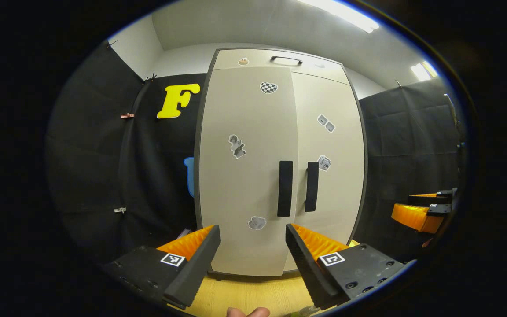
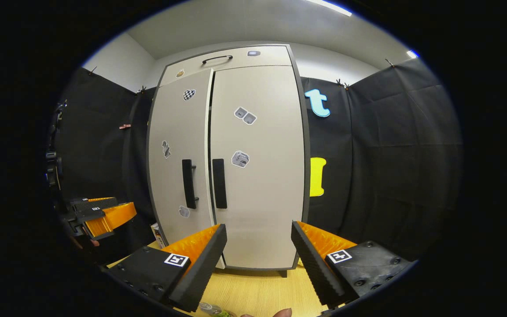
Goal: Grasp the bottle in the cabinet with the left hand and place it on the coaster, then close the right door with the right hand and the left door with the left hand.
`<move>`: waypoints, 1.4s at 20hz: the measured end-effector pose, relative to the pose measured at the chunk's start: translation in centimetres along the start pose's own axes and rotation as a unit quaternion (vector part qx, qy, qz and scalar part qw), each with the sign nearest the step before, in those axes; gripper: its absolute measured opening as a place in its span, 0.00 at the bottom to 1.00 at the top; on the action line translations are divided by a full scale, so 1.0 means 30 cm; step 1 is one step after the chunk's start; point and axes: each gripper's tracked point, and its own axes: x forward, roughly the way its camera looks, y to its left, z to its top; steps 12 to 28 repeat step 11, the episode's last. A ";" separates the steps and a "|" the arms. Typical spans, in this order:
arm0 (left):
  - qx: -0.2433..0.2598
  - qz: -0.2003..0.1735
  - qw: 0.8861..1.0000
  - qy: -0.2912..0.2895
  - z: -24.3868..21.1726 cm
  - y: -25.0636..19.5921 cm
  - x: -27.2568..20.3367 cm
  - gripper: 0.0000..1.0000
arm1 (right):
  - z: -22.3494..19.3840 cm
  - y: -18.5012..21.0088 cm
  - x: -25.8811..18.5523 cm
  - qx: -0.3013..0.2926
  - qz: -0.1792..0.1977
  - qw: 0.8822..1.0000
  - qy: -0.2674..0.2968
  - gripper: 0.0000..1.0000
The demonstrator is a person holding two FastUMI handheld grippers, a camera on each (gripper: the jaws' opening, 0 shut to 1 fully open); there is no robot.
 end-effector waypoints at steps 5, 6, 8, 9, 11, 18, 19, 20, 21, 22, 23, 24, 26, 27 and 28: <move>0.002 -0.003 1.000 0.000 0.004 -0.006 0.002 0.95 | -0.002 0.006 0.005 0.000 0.003 1.000 0.001 0.98; 0.003 -0.003 1.000 0.000 0.005 -0.005 0.001 0.95 | -0.002 0.004 0.003 -0.001 0.003 1.000 0.001 0.98; 0.007 -0.003 1.000 -0.001 0.005 -0.009 0.004 0.95 | -0.004 0.004 0.006 0.000 0.002 1.000 0.001 0.98; 0.008 -0.003 1.000 -0.001 0.008 -0.008 0.004 0.95 | -0.004 0.001 0.006 0.001 0.001 1.000 0.001 0.98; 0.009 -0.004 1.000 -0.001 0.008 -0.012 0.009 0.95 | -0.002 -0.001 0.011 0.002 0.000 1.000 0.001 0.98; 0.009 -0.004 1.000 -0.001 0.008 -0.012 0.009 0.95 | -0.002 -0.001 0.011 0.002 0.000 1.000 0.001 0.98; 0.009 -0.004 1.000 -0.001 0.008 -0.012 0.009 0.95 | -0.002 -0.001 0.011 0.002 0.000 1.000 0.001 0.98; 0.009 -0.004 1.000 -0.001 0.008 -0.012 0.009 0.95 | -0.002 -0.001 0.011 0.002 0.000 1.000 0.001 0.98; 0.009 -0.004 1.000 -0.001 0.008 -0.012 0.009 0.95 | -0.002 -0.001 0.011 0.002 0.000 1.000 0.001 0.98; 0.009 -0.004 1.000 -0.001 0.008 -0.012 0.009 0.95 | -0.002 -0.001 0.011 0.002 0.000 1.000 0.001 0.98; 0.009 -0.004 1.000 -0.001 0.008 -0.012 0.009 0.95 | -0.002 -0.001 0.011 0.002 0.000 1.000 0.001 0.98; 0.009 -0.004 1.000 -0.001 0.008 -0.012 0.009 0.95 | -0.002 -0.001 0.011 0.002 0.000 1.000 0.001 0.98; 0.009 -0.004 1.000 -0.001 0.008 -0.012 0.009 0.95 | -0.002 -0.001 0.011 0.002 0.000 1.000 0.001 0.98; 0.009 -0.004 1.000 -0.001 0.008 -0.012 0.009 0.95 | -0.002 -0.001 0.011 0.002 0.000 1.000 0.001 0.98; 0.009 -0.004 1.000 -0.001 0.008 -0.012 0.009 0.95 | -0.002 -0.001 0.011 0.002 0.000 1.000 0.001 0.98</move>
